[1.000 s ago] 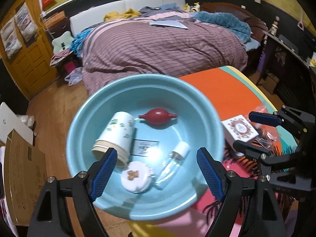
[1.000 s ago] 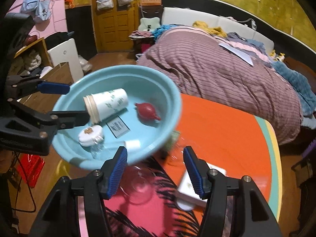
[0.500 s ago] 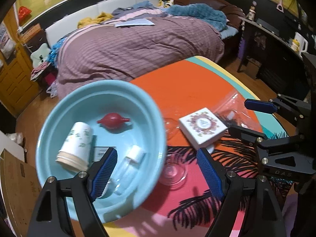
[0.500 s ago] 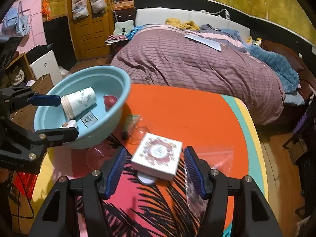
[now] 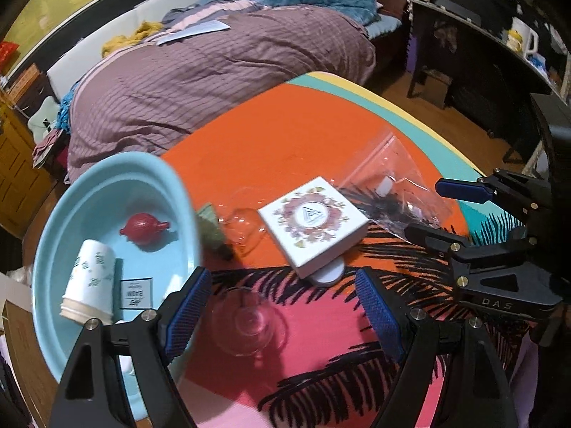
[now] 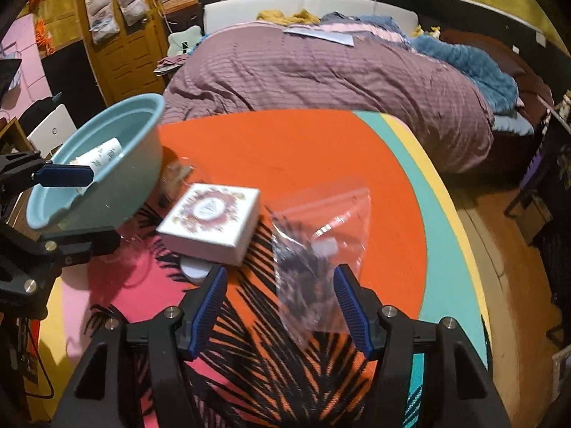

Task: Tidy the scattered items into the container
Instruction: 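Move both tools back toward the white box on the table, then grasp the white floral box with the left tool while the right tool grasps the clear zip bag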

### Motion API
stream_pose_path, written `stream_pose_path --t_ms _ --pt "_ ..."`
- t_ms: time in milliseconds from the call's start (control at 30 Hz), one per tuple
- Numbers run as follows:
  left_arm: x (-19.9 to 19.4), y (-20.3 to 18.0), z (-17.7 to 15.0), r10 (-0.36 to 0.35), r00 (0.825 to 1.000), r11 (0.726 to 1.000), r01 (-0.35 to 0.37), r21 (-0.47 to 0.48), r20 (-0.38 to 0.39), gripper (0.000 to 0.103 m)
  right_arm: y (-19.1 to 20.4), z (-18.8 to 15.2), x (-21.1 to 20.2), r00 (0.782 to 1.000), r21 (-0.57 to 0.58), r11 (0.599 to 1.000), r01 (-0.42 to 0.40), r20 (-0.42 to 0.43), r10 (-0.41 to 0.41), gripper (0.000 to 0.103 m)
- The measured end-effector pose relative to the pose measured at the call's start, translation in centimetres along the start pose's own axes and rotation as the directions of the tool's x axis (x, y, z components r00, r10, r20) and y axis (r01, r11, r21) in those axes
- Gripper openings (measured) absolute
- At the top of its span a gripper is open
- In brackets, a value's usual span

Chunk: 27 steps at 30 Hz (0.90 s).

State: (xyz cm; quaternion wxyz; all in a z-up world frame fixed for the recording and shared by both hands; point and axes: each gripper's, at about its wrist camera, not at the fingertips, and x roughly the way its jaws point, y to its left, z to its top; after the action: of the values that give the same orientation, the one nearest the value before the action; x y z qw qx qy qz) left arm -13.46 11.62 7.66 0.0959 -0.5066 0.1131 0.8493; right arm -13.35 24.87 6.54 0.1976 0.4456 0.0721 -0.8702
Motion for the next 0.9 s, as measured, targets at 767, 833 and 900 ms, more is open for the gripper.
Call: stream_pose_path --t_ms 767,833,900 --pt "5.7 -3.2 2.0 0.015 0.996 0.998 -0.02 -0.058 -0.085 0.087 -3.6 -2.2 3.3 0.999 0.039 0.999 -0.007 -0.045 0.009 0.067" --pt "6.0 -3.1 2.2 0.02 0.996 0.997 -0.026 -0.067 -0.087 0.087 -3.6 -2.1 3.7 0.999 0.031 1.0 -0.002 -0.049 0.003 0.067" --pt "6.3 -3.0 2.3 0.023 0.996 0.997 -0.03 -0.077 -0.091 0.087 -3.7 -2.1 4.1 0.998 0.032 0.999 -0.009 -0.054 0.011 0.067"
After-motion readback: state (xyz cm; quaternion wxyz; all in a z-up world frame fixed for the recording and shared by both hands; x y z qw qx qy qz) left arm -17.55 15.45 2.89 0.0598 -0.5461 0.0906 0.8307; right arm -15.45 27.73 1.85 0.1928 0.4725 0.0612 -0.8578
